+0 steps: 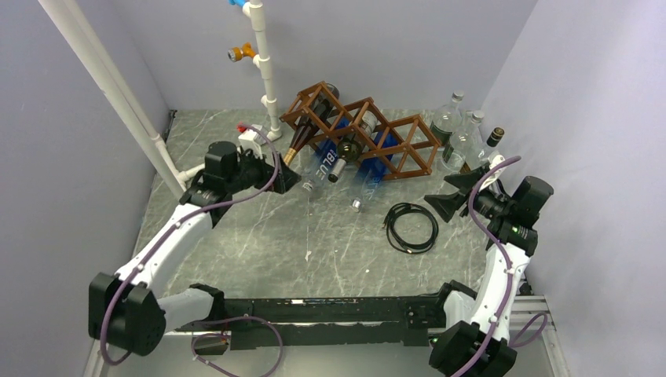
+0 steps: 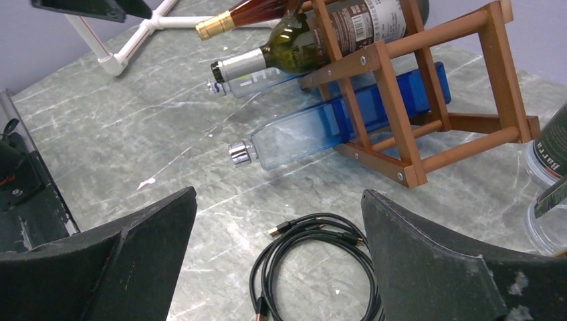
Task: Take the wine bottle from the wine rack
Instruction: Place the wine bottle at the center of the board.
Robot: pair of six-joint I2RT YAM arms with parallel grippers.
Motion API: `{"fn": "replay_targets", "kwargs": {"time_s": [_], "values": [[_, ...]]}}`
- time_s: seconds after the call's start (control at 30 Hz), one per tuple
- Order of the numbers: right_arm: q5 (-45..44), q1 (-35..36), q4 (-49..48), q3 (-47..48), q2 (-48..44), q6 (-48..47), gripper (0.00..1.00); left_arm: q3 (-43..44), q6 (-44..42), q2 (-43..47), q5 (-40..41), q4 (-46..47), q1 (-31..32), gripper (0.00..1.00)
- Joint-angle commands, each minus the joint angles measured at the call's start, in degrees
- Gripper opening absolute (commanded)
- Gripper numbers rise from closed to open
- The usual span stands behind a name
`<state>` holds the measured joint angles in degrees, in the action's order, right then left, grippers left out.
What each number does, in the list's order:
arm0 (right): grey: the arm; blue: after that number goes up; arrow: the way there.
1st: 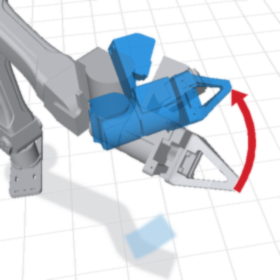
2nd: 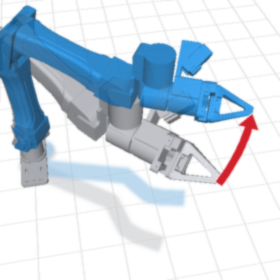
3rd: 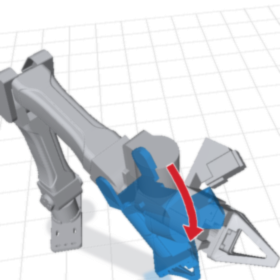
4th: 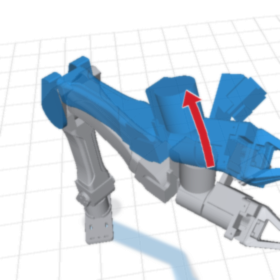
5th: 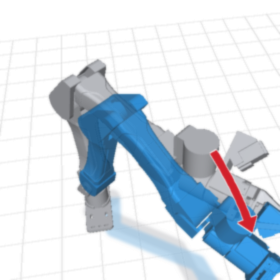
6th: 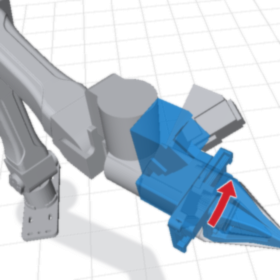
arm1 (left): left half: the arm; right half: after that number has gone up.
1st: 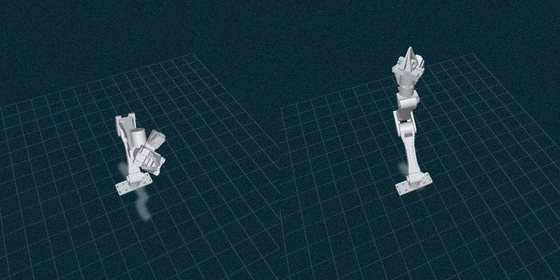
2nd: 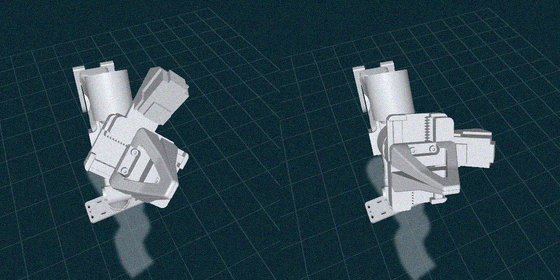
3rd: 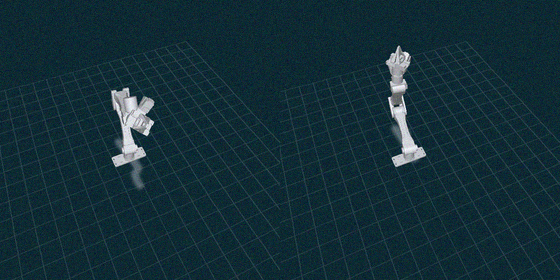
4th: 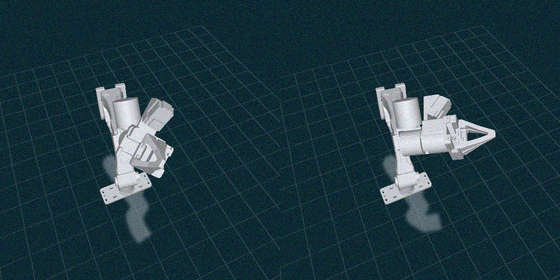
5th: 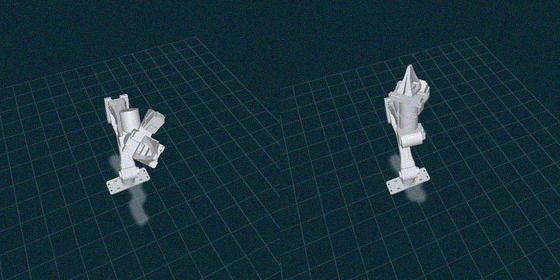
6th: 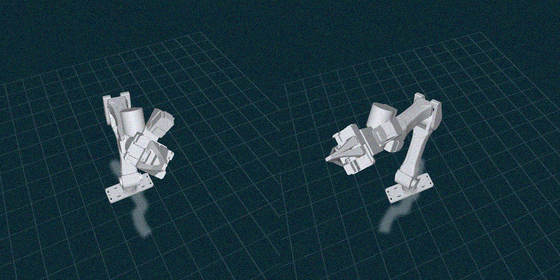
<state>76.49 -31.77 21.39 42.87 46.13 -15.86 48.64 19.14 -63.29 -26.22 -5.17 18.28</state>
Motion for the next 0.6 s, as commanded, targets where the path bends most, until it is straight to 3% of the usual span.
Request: {"fn": "replay_targets", "kwargs": {"time_s": [0.0,0.23,0.57], "values": [[0.6,0.7,-2.6,-0.2,-0.2,0.5,0.96,6.2,-0.4,-5.1,4.5,1.4,-0.4,0.99],[-0.8,1.9,-1.3,0.0,0.0,-1.5,0.96,12.0,-6.6,-12.5,8.3,0.4,-0.5,1.0],[-2.4,4.2,-0.7,0.3,0.4,-3.0,0.96,12.7,-7.7,-12.8,7.2,2.2,-1.8,0.99]]}}
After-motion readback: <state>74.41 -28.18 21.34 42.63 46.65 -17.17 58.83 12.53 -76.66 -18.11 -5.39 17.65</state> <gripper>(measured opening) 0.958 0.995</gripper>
